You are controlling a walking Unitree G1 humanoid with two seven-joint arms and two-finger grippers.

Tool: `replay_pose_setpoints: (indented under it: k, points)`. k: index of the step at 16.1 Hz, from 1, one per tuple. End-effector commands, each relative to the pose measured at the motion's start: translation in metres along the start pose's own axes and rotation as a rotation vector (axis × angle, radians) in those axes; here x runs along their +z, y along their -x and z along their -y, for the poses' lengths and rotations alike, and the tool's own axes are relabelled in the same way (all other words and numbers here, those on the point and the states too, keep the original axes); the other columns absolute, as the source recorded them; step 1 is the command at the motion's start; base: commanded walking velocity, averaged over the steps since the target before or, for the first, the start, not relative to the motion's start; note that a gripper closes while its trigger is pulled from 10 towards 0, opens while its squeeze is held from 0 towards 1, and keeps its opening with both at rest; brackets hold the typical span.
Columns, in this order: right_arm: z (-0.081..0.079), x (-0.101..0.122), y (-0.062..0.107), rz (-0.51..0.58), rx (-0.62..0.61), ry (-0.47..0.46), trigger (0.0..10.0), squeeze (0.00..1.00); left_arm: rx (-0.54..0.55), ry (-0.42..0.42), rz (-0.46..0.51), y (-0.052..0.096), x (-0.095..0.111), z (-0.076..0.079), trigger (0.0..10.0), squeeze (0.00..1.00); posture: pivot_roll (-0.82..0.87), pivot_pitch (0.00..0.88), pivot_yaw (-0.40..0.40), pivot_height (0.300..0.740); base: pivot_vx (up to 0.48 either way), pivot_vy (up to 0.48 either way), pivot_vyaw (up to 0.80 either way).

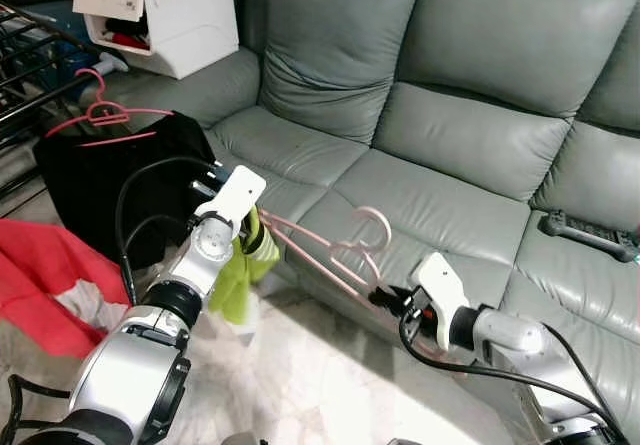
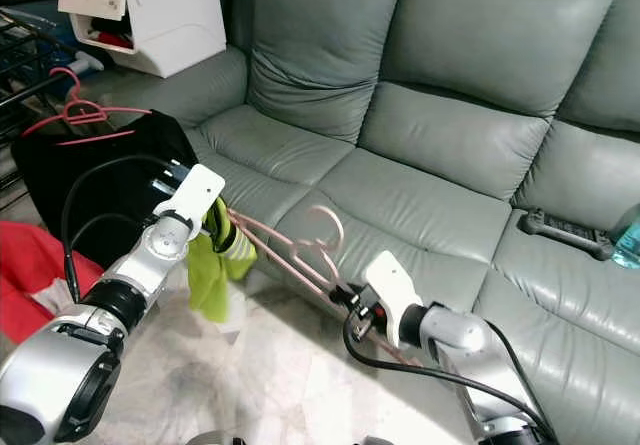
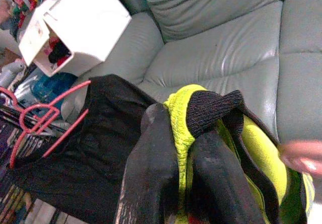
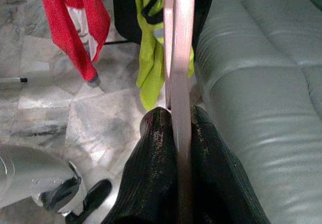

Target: Hang hanger

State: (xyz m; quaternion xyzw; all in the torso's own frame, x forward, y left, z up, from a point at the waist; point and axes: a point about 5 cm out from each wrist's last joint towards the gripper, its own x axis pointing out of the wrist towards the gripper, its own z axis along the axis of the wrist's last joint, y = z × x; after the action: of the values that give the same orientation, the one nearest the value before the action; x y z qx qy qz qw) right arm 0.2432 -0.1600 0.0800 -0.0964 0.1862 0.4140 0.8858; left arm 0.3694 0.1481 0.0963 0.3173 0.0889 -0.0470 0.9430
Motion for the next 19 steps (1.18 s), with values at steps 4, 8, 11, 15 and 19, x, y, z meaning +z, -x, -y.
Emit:
replay_pose_setpoints:
  k: [4,8,11,15,19]
  points:
    - [0.002,0.001,-0.001,0.012,-0.005,-0.023,10.0,0.00,-0.033,0.064,0.126,-0.002,0.024,-0.003,10.0,0.00,-0.08,0.000,0.054,0.740,0.000,0.000,0.00]
    - [0.007,-0.002,-0.002,0.004,-0.027,-0.030,10.0,0.00,-0.057,0.076,0.185,0.000,0.032,-0.002,10.0,0.00,-0.08,0.000,0.046,0.740,0.000,0.000,0.00]
    - [0.006,0.000,0.000,0.009,-0.017,-0.026,10.0,0.00,-0.040,0.055,0.143,0.001,0.021,-0.005,10.0,0.00,-0.09,0.000,0.045,0.740,0.000,0.000,0.00]
    - [-0.001,-0.002,0.007,-0.038,0.015,0.052,10.0,0.00,-0.030,0.023,0.116,0.001,0.016,-0.004,10.0,0.00,-0.10,0.000,0.045,0.740,0.000,0.000,0.00]
    - [0.006,-0.005,0.006,-0.051,-0.032,0.047,10.0,0.00,-0.027,0.025,0.123,0.000,0.018,-0.005,10.0,0.00,-0.09,0.000,0.045,0.740,0.000,0.000,0.00]
